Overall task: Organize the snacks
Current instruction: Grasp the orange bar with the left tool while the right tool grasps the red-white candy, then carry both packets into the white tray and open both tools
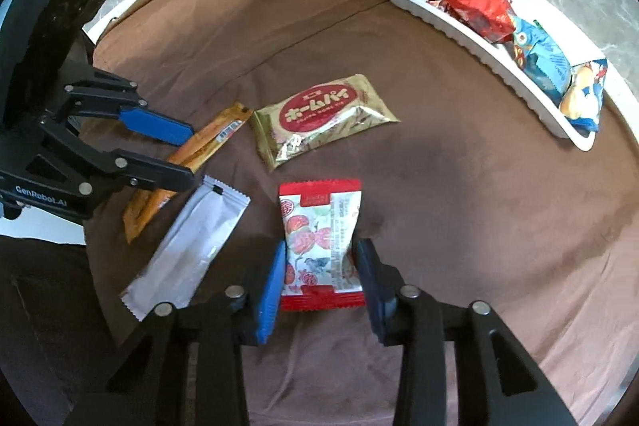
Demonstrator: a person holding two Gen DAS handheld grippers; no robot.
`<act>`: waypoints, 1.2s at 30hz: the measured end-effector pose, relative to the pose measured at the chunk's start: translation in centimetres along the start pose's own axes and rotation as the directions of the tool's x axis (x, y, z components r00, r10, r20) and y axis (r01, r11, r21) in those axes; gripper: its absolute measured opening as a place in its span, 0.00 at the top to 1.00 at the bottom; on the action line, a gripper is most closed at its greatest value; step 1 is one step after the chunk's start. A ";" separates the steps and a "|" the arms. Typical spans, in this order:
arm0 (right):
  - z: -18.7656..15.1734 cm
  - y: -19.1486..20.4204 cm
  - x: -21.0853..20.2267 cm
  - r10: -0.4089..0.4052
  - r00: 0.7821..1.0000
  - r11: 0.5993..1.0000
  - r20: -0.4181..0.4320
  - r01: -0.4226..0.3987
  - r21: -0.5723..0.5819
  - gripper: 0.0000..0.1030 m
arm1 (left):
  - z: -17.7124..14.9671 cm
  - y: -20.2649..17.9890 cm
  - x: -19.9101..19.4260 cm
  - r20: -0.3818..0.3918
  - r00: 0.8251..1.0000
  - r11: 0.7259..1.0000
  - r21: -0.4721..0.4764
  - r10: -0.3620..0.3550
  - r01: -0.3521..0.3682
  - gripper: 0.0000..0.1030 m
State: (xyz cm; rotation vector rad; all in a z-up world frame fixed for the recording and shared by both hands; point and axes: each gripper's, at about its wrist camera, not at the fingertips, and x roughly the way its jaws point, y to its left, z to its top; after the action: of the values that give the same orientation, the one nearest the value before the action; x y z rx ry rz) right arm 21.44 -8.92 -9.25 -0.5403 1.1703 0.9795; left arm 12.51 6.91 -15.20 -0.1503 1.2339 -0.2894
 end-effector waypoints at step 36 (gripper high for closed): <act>0.5 -4.4 -4.8 0.126 0.977 0.958 0.172 -0.165 0.234 0.68 | 3.9 1.1 -4.9 0.124 0.991 0.999 0.016 -0.050 0.049 0.69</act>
State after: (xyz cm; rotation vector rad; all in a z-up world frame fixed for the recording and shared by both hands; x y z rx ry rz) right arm 25.15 -12.43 -5.18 -0.1762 1.1826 0.9655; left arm 14.83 9.25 -9.76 -0.1856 1.1054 -0.3260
